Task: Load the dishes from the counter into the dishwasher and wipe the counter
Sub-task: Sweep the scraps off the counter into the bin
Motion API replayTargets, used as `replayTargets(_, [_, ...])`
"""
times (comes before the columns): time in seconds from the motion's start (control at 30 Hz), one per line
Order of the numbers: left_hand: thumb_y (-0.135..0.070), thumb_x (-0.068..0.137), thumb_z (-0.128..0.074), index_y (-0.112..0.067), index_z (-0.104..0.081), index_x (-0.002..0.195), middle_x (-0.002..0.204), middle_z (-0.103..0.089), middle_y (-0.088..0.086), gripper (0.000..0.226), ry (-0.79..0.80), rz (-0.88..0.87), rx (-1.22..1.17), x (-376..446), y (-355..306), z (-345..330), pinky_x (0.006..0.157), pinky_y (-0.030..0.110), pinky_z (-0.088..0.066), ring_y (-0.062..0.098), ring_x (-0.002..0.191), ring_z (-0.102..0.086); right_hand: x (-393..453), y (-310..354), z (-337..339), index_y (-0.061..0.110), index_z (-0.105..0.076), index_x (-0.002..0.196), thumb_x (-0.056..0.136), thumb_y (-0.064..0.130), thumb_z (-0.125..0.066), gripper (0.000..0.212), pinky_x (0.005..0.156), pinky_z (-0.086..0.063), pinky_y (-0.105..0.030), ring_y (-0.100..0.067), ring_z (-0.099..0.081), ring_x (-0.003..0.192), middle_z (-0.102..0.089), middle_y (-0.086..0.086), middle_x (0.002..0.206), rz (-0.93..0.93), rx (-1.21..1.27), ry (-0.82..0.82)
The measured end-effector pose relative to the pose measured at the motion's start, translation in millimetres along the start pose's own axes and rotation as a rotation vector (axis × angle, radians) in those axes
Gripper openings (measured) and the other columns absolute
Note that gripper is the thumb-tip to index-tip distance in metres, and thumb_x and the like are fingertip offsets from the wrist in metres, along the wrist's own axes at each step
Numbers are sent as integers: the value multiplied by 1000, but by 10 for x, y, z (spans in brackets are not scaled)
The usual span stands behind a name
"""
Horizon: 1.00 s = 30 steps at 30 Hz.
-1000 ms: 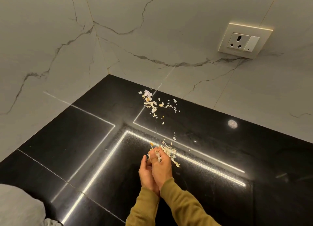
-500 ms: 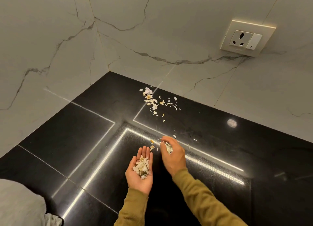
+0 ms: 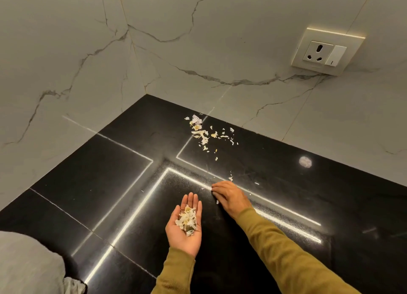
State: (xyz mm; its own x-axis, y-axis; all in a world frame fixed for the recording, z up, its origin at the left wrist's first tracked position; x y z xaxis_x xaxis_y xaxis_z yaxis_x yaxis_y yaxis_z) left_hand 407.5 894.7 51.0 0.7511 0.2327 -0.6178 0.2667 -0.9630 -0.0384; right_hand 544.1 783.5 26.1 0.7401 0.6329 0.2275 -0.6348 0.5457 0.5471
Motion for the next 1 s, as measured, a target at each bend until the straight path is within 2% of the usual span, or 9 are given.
replayTargets(0.13, [-21,104,-39,-2,-62,123,117,-72,16,35,6,-2,28,-8,28,-13,103,43,-47,28,103,-72,-247,-138,167,18,-69,122,96,57,-40,56,111,-38,-32,-14,-49,128,-62,1,133,-40,-24,134])
replayTargets(0.2, [-21,104,-39,-3,-62,123,117,-72,15,35,11,3,47,6,46,-13,101,42,-52,28,104,-72,-328,-132,231,20,-68,124,94,64,-26,68,110,-34,-26,-16,-47,131,-59,2,136,-11,-35,219])
replayTargets(0.33, [-21,104,-39,-3,-62,123,115,-72,15,35,17,0,54,13,42,-15,97,43,-55,28,104,-72,-337,-167,389,26,-61,132,97,48,-50,43,110,-38,-35,-11,-39,134,-51,9,143,-14,-138,354])
replayTargets(0.43, [-21,104,-39,-2,-62,122,113,-73,15,35,20,-4,57,7,37,-12,98,43,-54,28,103,-72,-396,-200,436,31,-53,140,92,40,-63,50,111,-35,-35,-9,-31,137,-40,15,150,-56,-197,453])
replayTargets(0.53, [-21,104,-39,-2,-62,122,114,-72,15,35,27,-6,65,15,50,-4,92,46,-55,28,105,-72,-470,-183,406,21,-64,129,92,10,-63,39,99,-48,-34,-19,-46,126,-53,1,141,-50,-133,294])
replayTargets(0.63, [-21,103,-40,-2,-62,123,116,-71,15,35,31,-2,62,24,60,2,92,47,-55,28,106,-71,-545,-206,301,6,-75,108,83,-14,-63,34,82,-58,-30,-24,-65,96,-64,-13,113,-52,-24,111])
replayTargets(0.8, [-21,104,-39,-2,-62,123,115,-72,16,35,37,-4,87,31,65,4,93,46,-54,28,107,-71,-500,-130,288,13,-78,82,65,-2,-87,25,58,-59,-27,-17,-67,70,-70,1,81,-19,-106,60])
replayTargets(0.9, [-22,104,-39,-1,-61,123,116,-71,16,36,26,9,120,40,96,13,101,43,-52,29,109,-69,-466,-68,320,5,-77,93,85,6,-73,9,73,-58,-33,-26,-66,82,-70,-7,90,-76,-116,98])
replayTargets(1.0, [-21,103,-40,0,-62,123,120,-70,18,36,10,19,152,18,169,42,105,43,-45,30,111,-68,-440,-21,399,9,-77,98,91,13,-68,12,82,-46,-17,-17,-64,91,-70,-3,97,-335,90,90])
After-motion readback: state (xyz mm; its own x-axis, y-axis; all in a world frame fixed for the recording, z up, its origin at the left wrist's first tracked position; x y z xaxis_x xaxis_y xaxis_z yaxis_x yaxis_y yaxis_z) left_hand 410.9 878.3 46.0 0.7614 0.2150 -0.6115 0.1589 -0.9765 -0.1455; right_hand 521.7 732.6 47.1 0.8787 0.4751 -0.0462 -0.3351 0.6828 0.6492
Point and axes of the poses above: each hand's wrist, its own x-axis towards the middle knuckle, its own z-axis out of the back of the hand, y = z × x, the point moved 3 cm from there along x, towards the middle knuckle
